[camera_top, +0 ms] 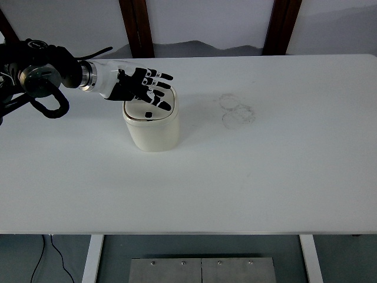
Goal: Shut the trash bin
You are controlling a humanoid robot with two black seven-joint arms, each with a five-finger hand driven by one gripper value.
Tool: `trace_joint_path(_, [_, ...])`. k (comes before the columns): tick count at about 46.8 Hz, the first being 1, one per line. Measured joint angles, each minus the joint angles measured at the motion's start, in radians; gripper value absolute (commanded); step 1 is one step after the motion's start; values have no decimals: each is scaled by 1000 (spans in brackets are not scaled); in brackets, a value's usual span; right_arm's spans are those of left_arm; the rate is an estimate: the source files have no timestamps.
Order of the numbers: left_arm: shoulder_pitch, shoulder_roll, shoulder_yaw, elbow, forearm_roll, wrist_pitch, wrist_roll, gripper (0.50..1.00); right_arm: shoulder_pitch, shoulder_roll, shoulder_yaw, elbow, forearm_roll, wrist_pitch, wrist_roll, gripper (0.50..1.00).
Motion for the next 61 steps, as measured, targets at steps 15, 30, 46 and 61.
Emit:
trace_joint_path(15, [-35,35,-1,-55,-1,8,1,1000,0,0,0,0,0,0,0,995])
trace_joint_path(30, [-49,83,0,-119,-2,12,2,1000,0,0,0,0,0,0,0,995])
trace_joint_path(46, [-49,140,6,-175,-15,26,1,1000,0,0,0,0,0,0,1,995])
trace_joint_path(61, [-23,142,25,-184,-16,27,-2,1000,0,0,0,0,0,0,0,995])
